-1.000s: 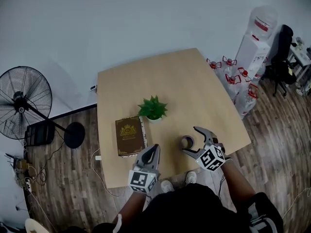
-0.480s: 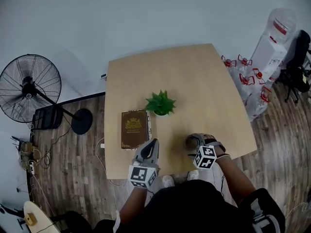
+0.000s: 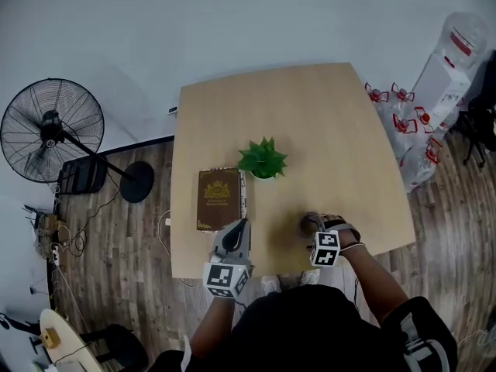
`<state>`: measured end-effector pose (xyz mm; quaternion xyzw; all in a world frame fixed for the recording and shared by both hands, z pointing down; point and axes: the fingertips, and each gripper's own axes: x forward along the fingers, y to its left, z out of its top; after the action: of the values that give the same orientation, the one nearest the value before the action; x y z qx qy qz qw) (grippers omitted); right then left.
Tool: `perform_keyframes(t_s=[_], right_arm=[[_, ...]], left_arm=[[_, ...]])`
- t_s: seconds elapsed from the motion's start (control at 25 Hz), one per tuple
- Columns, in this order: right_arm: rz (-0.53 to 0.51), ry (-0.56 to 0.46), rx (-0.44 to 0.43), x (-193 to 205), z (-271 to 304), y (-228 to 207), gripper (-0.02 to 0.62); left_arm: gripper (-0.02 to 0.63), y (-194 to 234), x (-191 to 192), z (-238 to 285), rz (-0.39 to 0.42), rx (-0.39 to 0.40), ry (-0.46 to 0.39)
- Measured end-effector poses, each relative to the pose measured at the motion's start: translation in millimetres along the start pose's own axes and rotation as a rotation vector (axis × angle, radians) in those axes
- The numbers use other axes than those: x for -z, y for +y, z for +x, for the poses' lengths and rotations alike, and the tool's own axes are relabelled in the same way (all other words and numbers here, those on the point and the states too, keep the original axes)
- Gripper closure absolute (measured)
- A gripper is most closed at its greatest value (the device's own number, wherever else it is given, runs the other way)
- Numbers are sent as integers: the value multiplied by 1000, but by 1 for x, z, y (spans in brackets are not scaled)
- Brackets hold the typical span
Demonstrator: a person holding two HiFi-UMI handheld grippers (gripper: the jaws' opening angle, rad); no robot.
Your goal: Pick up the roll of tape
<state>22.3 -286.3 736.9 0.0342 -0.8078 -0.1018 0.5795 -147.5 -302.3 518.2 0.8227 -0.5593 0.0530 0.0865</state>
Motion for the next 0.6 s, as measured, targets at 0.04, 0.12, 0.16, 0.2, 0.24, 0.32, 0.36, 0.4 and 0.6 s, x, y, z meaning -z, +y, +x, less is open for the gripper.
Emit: perform_keyframes(t_s=[0.04,0.12,0.16,0.2,0.24,0.32,0.36,0.4,0.6], right_arm=[[-4,4,-16,0,2,1,183],[-1,8,-48,-2,5,3,184],[2,10,-60,-2,6,4,196],[3,11,-64,-2,8,4,220],[4,11,-62,-2,9,3,261],[4,13,-56,-1,10,2,322],[2,17,-58,0,11,2,333],[-2,21,-62,0,12,2,357],[-31,48,-103,2,18,11,431]], left_arm=[[606,0,1,-1,-2,-2,3],[606,1,4,-1,-6,-4,9],[606,1,5,-2,-8,-5,12],[606,2,5,-2,-10,-8,13],[606,2,6,-2,-12,-10,14],[606,3,8,-3,-16,-15,15],[606,3,9,-3,-17,-19,16],[606,4,10,-4,-19,-23,18],[606,5,14,-6,-28,-29,30]])
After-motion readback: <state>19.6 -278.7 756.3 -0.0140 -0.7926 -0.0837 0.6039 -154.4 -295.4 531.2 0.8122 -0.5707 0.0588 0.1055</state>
